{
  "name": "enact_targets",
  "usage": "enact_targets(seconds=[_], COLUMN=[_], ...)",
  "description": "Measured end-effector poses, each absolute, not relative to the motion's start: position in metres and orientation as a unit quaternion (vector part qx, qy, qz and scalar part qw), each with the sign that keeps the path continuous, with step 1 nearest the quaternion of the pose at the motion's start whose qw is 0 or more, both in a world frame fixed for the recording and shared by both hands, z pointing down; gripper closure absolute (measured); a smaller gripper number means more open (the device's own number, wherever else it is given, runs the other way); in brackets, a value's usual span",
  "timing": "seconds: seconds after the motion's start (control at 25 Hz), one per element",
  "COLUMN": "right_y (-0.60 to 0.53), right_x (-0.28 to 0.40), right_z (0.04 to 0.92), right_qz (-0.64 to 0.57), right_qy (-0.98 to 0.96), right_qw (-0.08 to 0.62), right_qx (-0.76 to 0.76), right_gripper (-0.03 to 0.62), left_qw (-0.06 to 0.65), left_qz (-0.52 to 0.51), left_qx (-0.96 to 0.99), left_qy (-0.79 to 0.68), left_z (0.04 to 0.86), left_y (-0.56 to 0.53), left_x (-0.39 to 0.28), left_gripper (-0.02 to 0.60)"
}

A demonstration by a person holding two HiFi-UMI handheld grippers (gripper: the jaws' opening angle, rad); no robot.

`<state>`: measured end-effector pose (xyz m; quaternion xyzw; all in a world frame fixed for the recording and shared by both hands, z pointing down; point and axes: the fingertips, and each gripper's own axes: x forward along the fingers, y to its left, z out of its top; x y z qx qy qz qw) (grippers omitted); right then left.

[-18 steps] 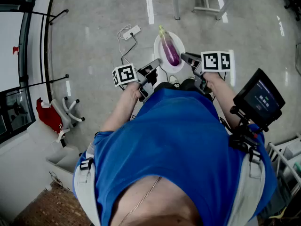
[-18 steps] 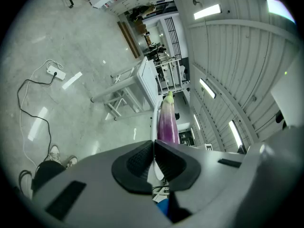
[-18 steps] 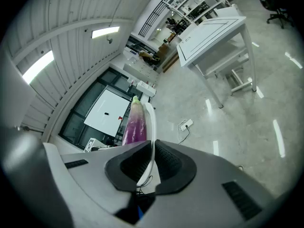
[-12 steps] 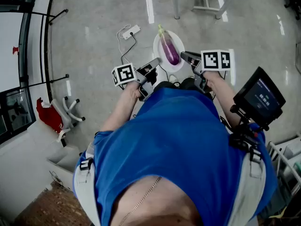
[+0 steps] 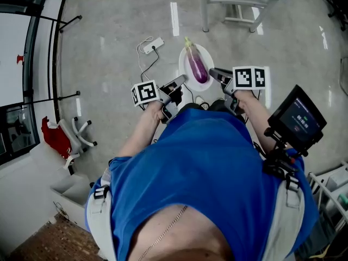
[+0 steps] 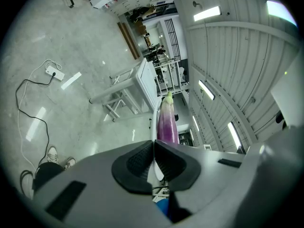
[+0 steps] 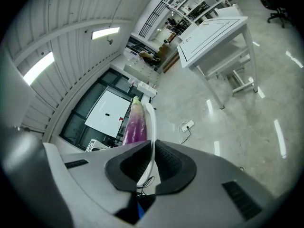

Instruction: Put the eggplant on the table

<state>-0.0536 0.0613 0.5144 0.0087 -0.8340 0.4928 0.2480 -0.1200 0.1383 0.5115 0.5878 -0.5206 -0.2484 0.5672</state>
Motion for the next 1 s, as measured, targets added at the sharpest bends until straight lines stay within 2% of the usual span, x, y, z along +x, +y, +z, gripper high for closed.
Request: enact_targets(seconds=[1.0], right_y=[0.056], right_x=[-0.051], right_z=[0.517], right_qz=[0.515], right_qy=[-0.823], right_qw=[0.239], right_qx=[0.028], right_gripper=[0.566], left_qw=[0.583], left_qz=[-0.230], left_qx=[0.593], left_qy=[-0.505], left_z=[0.510], left_y=[0.130], left_x=[-0.122], left_gripper=[0.560])
